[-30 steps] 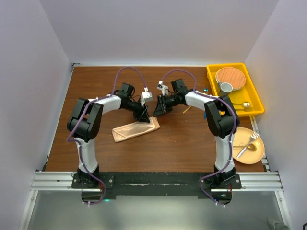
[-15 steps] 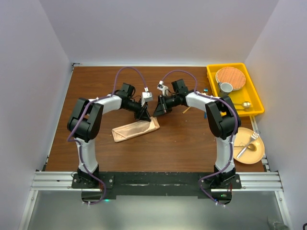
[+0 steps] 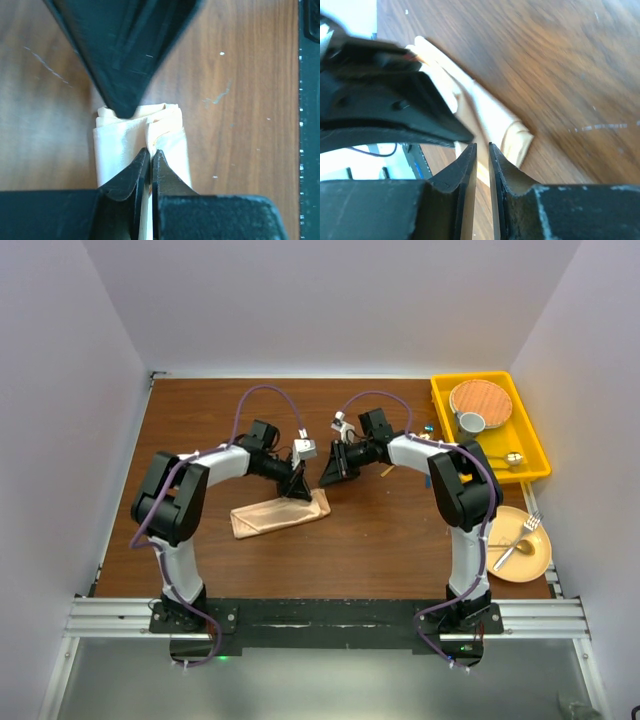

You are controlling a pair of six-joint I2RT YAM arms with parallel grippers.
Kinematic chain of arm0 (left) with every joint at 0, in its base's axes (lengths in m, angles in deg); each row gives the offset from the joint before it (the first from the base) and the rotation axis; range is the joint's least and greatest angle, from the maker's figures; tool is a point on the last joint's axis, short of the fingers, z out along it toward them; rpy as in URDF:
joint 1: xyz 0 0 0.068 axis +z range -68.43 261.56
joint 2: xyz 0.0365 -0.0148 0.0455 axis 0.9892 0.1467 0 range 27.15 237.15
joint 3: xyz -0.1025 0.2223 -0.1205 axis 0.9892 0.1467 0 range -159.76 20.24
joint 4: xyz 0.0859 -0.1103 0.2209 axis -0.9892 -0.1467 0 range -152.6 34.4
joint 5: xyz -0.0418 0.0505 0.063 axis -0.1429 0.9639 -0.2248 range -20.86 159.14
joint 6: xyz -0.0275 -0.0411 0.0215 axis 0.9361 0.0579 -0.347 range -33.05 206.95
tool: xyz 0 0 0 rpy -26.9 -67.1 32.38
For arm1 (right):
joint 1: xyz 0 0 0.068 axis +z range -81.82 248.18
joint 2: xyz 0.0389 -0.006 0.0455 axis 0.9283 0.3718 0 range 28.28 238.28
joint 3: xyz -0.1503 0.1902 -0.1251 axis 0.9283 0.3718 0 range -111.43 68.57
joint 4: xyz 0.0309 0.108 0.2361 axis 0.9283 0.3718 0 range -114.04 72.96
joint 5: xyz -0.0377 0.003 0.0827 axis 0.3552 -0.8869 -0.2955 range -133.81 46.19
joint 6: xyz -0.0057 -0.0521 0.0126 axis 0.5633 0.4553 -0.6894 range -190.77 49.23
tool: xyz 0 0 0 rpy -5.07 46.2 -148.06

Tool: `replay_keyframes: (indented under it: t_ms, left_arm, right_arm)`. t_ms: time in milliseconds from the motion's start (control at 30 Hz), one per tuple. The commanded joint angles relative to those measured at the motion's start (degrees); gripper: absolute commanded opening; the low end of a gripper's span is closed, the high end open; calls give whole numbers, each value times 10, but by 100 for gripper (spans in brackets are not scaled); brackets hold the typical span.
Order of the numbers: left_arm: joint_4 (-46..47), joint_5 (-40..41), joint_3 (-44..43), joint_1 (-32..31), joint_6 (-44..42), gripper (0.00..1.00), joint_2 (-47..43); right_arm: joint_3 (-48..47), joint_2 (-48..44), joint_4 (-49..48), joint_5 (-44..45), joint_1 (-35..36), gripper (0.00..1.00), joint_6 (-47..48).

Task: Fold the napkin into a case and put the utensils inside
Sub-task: Stuff the top corner of the smaller-rectangle-folded napkin into the folded napkin.

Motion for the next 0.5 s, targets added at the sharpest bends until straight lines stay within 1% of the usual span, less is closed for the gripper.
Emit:
replay_keyframes:
  t_ms: [0, 233, 467]
  left_arm:
    - [49, 16, 47, -16, 29, 0, -57]
    - [89, 55, 80, -33, 55, 0, -90]
    - [115, 90, 106, -48, 58, 0, -122]
  right_arm:
    - [10, -21, -1, 23, 8, 19, -31]
    - [8, -20, 27, 25, 32, 14, -2]
    - [16, -14, 47, 37, 49, 13, 11]
